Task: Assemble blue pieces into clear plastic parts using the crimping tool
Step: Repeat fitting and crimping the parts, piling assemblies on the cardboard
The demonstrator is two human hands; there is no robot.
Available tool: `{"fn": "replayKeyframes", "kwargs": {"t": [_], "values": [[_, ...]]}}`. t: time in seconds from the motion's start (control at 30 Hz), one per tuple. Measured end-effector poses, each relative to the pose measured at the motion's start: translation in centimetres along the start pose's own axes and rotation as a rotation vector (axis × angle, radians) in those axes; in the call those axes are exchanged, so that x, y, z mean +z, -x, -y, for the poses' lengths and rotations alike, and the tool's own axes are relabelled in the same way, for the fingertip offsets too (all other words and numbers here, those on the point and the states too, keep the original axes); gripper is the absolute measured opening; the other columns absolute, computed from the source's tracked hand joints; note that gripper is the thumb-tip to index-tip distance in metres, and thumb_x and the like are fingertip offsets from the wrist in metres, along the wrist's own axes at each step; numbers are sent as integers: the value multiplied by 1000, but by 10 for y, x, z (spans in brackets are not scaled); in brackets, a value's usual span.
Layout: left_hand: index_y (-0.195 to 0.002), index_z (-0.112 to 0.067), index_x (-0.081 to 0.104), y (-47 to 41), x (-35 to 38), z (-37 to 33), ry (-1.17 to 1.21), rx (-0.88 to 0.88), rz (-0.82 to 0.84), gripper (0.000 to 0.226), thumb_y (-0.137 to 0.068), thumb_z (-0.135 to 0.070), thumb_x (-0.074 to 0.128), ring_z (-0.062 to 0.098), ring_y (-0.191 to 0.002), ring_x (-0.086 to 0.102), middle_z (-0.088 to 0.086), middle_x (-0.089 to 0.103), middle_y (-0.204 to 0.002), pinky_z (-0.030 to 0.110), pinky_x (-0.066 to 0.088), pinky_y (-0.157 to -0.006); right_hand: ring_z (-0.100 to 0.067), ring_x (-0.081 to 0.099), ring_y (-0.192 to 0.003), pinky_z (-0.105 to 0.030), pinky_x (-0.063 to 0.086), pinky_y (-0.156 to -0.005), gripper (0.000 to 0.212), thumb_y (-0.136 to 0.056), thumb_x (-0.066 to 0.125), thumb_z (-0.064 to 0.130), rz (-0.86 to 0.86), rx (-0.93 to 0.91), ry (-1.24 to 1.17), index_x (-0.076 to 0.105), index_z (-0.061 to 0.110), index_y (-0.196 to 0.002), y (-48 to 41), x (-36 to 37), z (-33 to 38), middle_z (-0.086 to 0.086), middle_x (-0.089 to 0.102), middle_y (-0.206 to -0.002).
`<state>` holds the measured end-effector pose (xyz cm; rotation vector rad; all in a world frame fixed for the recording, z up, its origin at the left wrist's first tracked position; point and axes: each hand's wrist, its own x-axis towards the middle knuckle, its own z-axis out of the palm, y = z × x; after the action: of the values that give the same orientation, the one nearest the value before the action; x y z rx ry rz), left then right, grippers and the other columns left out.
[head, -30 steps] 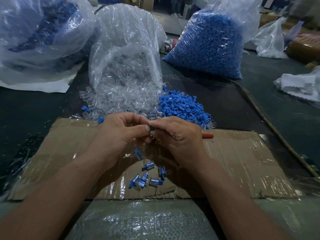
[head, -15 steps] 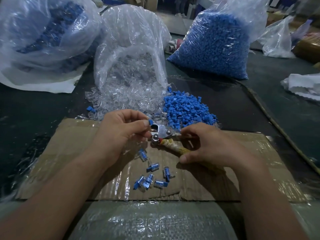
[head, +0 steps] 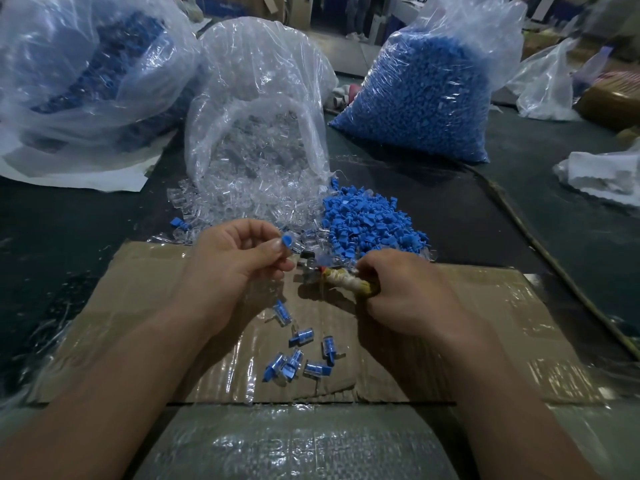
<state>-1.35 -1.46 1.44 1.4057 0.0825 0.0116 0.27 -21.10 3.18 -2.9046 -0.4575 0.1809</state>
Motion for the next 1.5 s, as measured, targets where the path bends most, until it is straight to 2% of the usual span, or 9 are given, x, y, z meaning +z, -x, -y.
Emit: {"fn": "replayKeyframes", "kwargs": {"t": [0.07, 0.13, 0.27, 0.43, 0.83, 1.07, 1.3, 1.5], "values": [[-80, -5, 59, 0, 0, 0, 4, 19, -11, 7, -77, 1, 55, 11, -58, 66, 3, 68, -62, 16, 52, -51, -7, 45, -77, -24, 35, -59, 16, -81, 57, 19, -38, -6, -22, 50, 27, -93, -1, 2, -2, 6, 51, -89], [-79, -5, 59, -1, 0, -1, 9, 47, -24, 9, -78, 3, 55, 12, -58, 66, 3, 68, -62, 17, 52, -52, -6, 42, -73, -24, 33, -57, 15, -80, 57, 18, -110, -17, -78, 47, 27, -89, -2, 2, -4, 9, 47, -84], [-79, -6, 59, 0, 1, 0, -22, 103, -40, 11, -80, 4, 54, 12, -59, 66, 2, 68, -62, 17, 52, -53, -6, 42, -72, -22, 30, -56, 27, -75, 61, 16, -246, -28, -225, 42, 29, -90, 0, -1, -4, 14, 44, -81], [-78, -8, 59, 0, 4, 1, -65, 160, -55, 13, -81, 4, 55, 11, -60, 67, 0, 68, -63, 16, 52, -54, -1, 40, -67, -19, 24, -53, 28, -77, 59, 19, -199, -71, -258, 37, 29, -90, 2, 2, 2, 15, 43, -78], [-77, -12, 61, 1, 6, 0, -166, 233, -70, 18, -80, 5, 59, 9, -61, 65, 4, 67, -69, 15, 52, -57, -5, 38, -75, -18, 30, -60, 26, -79, 60, 30, -132, -133, -218, 39, 25, -93, 0, 7, 7, 14, 40, -83], [-75, -13, 60, 5, 9, -1, -235, 255, -87, 20, -81, 6, 58, 4, -57, 64, 2, 65, -67, 11, 50, -55, 4, 35, -70, -18, 26, -58, 22, -80, 58, 25, -91, -155, -185, 38, 33, -87, 0, 3, 9, 16, 41, -77], [-75, -14, 59, 8, 12, -3, -280, 296, -109, 22, -81, 7, 58, 1, -56, 63, 1, 63, -67, 9, 48, -54, 3, 37, -66, -19, 26, -57, 30, -79, 60, 19, -103, -149, -249, 35, 35, -73, 1, 3, 14, 18, 41, -71], [-74, -15, 58, 10, 12, -4, -290, 299, -119, 24, -81, 8, 57, 0, -56, 62, 2, 62, -68, 9, 48, -54, 1, 41, -68, -20, 30, -58, 31, -79, 61, 18, -105, -136, -265, 37, 35, -71, 2, 3, 15, 17, 44, -70]]}}
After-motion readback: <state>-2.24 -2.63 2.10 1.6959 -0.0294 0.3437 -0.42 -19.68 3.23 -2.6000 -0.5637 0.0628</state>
